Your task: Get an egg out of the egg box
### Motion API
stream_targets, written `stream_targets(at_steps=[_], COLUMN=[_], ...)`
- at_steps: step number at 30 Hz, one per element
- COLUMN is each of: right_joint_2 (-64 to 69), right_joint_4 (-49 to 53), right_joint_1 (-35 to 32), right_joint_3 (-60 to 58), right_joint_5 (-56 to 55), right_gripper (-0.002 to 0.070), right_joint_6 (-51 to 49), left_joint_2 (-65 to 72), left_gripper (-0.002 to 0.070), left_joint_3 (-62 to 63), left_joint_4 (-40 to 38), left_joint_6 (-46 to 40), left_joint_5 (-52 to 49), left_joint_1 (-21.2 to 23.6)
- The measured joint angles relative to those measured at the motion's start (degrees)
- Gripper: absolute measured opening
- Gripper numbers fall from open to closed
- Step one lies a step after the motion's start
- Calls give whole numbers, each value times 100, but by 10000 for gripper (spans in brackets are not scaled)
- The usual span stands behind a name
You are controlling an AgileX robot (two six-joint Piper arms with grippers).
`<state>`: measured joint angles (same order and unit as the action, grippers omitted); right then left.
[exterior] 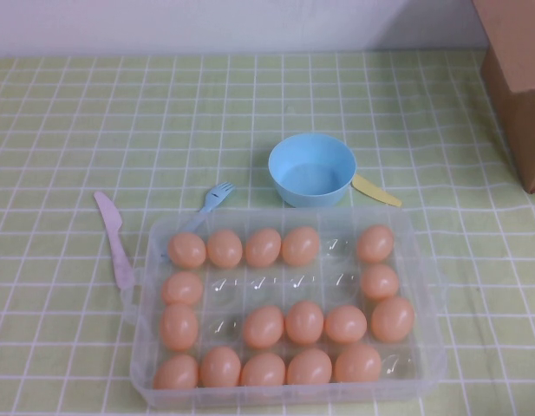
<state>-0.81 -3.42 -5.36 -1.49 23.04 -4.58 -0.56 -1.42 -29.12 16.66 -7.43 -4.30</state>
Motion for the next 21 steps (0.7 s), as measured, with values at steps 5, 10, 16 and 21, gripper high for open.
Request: stream_targets(at_steps=[5, 10, 16, 21], right_joint_2=[0, 0, 0, 0], right_joint_4=[0, 0, 0, 0], right_joint_1=[0, 0, 0, 0], right_joint_3=[0, 0, 0, 0], right_joint_5=[0, 0, 0, 0], right_gripper=[-17, -17, -17, -17], right_joint_6=[0, 0, 0, 0], left_joint_2=[0, 684, 2145, 3667], left_gripper=[-4, -4, -4, -4], left_joint_3=[318, 1308, 2652, 3758], left_joint_4=[-34, -137, -146, -98], left_joint_6=[-619, -1531, -2856, -3650], left_joint_5=[-1136, -2395, -3651, -4205], left_joint_1=[0, 0, 0, 0])
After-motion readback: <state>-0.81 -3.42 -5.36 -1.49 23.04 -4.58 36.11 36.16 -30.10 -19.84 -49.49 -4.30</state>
